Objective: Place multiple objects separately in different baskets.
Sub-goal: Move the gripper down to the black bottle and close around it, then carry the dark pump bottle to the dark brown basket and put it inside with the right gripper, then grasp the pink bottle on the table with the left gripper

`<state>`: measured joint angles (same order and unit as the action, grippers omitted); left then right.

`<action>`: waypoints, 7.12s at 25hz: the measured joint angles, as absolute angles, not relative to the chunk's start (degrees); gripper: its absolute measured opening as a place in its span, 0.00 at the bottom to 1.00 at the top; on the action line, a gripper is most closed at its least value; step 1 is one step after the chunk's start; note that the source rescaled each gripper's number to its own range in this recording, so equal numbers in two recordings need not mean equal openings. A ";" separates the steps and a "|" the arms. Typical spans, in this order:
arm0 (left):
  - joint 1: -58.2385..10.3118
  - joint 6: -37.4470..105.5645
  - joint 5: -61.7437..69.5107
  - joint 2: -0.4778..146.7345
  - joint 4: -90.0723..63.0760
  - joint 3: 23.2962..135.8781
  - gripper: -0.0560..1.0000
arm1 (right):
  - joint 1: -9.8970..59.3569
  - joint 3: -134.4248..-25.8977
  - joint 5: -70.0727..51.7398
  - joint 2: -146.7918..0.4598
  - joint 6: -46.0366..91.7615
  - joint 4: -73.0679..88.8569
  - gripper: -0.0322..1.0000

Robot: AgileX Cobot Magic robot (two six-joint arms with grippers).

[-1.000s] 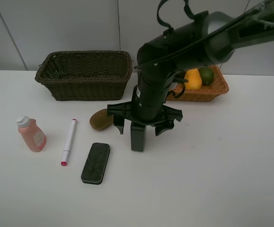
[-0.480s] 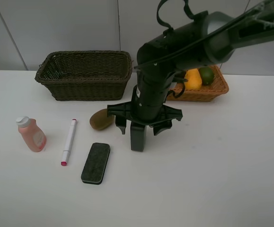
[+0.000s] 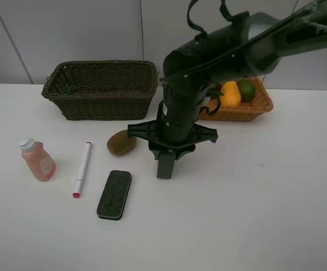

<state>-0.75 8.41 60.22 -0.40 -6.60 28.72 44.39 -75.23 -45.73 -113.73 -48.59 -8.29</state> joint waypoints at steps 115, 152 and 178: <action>-0.75 8.41 60.22 -0.40 -6.60 28.72 1.00 | 36.42 -115.21 -41.31 -128.93 -20.23 -20.29 1.00; -0.75 8.41 60.22 -0.40 -6.60 28.72 1.00 | 34.95 -36.51 -56.56 -32.53 -3.48 -7.30 1.00; -0.75 8.41 60.22 -0.40 -6.60 28.72 1.00 | 8.27 -31.00 -57.84 -1.42 0.00 -1.47 1.00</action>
